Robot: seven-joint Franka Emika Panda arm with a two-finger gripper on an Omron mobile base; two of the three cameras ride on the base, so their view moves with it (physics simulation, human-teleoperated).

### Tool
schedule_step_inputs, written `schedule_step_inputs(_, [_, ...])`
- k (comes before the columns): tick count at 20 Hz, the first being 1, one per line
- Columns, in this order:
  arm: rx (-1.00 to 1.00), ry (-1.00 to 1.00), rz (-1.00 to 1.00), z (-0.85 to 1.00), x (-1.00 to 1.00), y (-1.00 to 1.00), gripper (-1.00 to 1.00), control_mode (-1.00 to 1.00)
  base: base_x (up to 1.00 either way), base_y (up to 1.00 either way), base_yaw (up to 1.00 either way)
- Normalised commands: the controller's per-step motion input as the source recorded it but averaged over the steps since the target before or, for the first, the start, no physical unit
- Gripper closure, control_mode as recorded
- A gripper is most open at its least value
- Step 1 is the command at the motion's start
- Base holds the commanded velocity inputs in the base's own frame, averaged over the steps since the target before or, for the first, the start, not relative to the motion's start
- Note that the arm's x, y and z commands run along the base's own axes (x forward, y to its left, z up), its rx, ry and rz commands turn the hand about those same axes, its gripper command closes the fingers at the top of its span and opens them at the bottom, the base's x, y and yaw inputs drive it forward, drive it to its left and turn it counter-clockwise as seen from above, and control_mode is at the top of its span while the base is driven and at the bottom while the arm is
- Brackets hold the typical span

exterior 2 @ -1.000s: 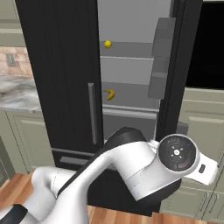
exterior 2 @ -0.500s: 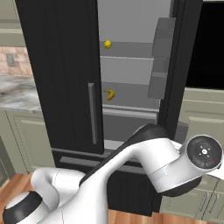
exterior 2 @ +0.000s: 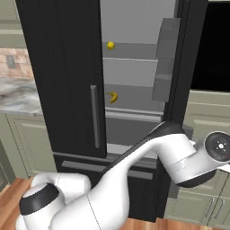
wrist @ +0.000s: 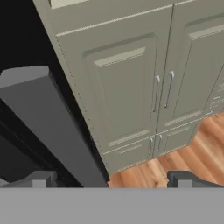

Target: Place the banana in the correct fridge rack based on whether it is a fruit or vegetable. Finally, close the fridge door.

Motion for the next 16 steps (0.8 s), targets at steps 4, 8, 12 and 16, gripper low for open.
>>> schedule_step_inputs(4, [0.05, 0.0, 0.03, -0.25, 0.3, -0.69, -1.0, -1.0, 0.0, 0.0, 0.0])
schedule_step_inputs(8, [0.09, 0.0, 0.06, -0.16, 0.34, -0.31, -1.0, -1.0, 0.0, 0.0, 0.0])
schedule_step_inputs(12, [0.07, 0.0, 0.0, -0.03, 0.6, 0.0, -1.0, -1.0, 0.0, 0.0, 0.0])
schedule_step_inputs(16, [0.07, -0.02, 0.01, 0.0, 0.31, 0.13, -1.0, -1.0, 0.0, 0.0, 0.0])
